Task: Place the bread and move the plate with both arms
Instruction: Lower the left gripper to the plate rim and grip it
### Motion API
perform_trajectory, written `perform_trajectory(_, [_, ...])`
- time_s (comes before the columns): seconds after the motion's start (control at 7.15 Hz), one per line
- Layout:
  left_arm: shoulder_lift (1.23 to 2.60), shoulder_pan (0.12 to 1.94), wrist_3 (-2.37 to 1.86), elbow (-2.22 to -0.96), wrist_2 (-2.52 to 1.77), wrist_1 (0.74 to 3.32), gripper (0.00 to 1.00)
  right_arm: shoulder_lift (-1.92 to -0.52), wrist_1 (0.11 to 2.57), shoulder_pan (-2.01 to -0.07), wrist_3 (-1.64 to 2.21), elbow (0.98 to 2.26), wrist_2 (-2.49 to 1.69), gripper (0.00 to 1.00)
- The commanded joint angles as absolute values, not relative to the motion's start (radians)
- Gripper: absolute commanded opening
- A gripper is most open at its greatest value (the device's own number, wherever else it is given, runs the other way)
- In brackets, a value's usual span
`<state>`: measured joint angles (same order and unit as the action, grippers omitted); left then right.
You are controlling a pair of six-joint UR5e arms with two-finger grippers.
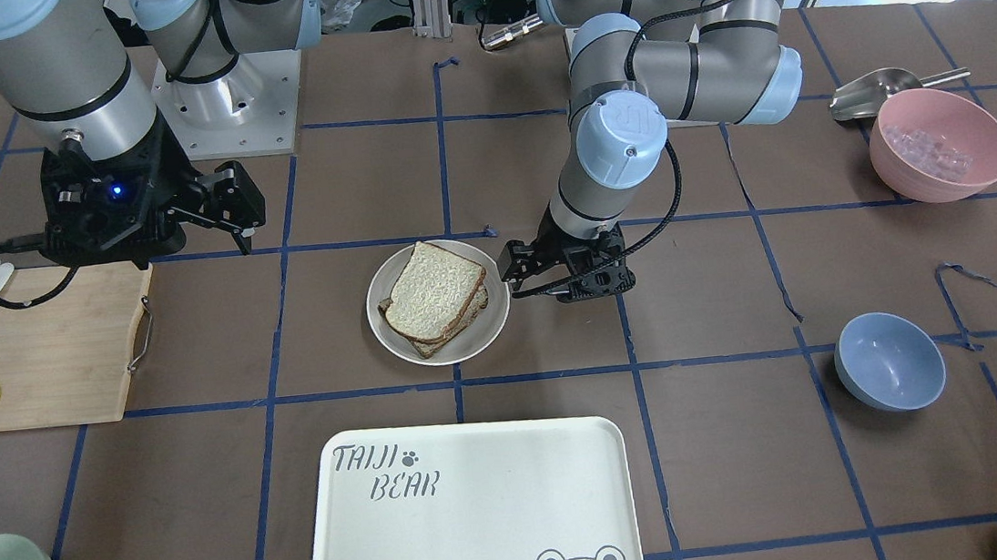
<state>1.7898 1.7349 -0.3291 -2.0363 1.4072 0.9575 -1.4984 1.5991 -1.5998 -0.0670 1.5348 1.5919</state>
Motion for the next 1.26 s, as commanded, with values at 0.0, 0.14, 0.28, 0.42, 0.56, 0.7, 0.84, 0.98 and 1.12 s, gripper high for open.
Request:
perform_trajectory(0.0, [1.819,1.756,-0.367,-2.085,1.361,0.9,1.0,-1.564,1.565,-1.589,-0.084,1.537,1.592,1.0])
perform_trajectory(0.14, [1.834,1.772,-0.368,-2.085,1.364,0.896,0.98,-1.592,1.489,-1.589,-0.084,1.537,1.621,1.0])
perform_trajectory(0.28, [1.844,1.773,-0.37,-2.083,1.364,0.896,0.96,-1.588,1.447,-1.591,-0.065,1.551,1.638,1.0])
perform_trajectory(0.42, [1.859,1.773,-0.371,-2.083,1.356,0.896,0.83,-1.591,1.33,-1.58,-0.037,1.568,1.634,1.0])
perform_trajectory(0.56, [1.864,1.775,-0.371,-2.083,1.356,0.893,0.7,-1.589,1.362,-1.583,-0.005,1.546,1.623,1.0])
perform_trajectory(0.7, [1.864,1.778,-0.37,-2.083,1.355,0.89,0.4,-1.583,1.37,-1.583,-0.033,1.551,1.626,1.0])
perform_trajectory(0.84, [1.865,1.782,-0.37,-2.085,1.355,0.89,0.34,-1.551,1.365,-1.583,-0.055,1.539,1.628,1.0])
perform_trajectory(0.98, [1.864,1.787,-0.37,-2.085,1.355,0.888,0.16,-1.561,1.347,-1.586,-0.055,1.531,1.623,1.0])
perform_trajectory(1.12, [1.861,1.789,-0.368,-2.083,1.356,0.888,0.0,-1.568,1.339,-1.591,-0.055,1.531,1.624,1.0])
